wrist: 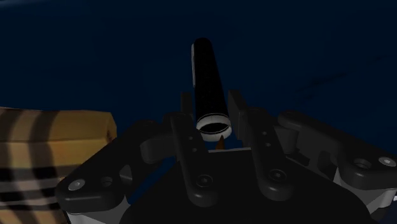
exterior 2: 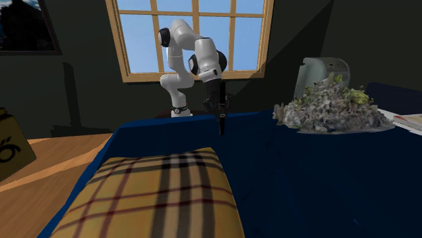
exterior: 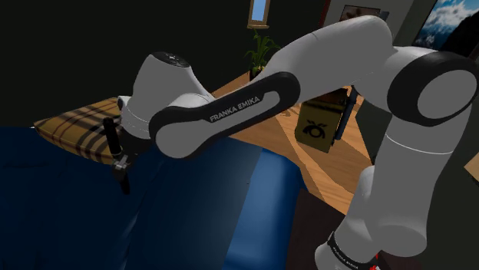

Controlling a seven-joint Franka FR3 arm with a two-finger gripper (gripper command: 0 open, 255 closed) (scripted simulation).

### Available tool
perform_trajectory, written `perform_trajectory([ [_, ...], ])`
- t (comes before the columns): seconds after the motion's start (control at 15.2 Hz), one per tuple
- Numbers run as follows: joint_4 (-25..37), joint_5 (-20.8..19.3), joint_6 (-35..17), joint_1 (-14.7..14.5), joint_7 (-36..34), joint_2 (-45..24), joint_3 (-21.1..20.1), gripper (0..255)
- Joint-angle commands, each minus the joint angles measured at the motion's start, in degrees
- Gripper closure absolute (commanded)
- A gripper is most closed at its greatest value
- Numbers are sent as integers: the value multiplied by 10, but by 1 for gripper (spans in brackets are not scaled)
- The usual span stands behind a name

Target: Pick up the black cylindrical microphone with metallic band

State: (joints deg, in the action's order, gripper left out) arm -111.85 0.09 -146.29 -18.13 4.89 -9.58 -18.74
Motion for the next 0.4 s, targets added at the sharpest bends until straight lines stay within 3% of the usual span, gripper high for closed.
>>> perform_trajectory([
  [0.0, 8, 3, 15, 0, 0, 8, -1, 255],
  [0.33, 22, 6, 38, 1, 2, 16, -2, 255],
])
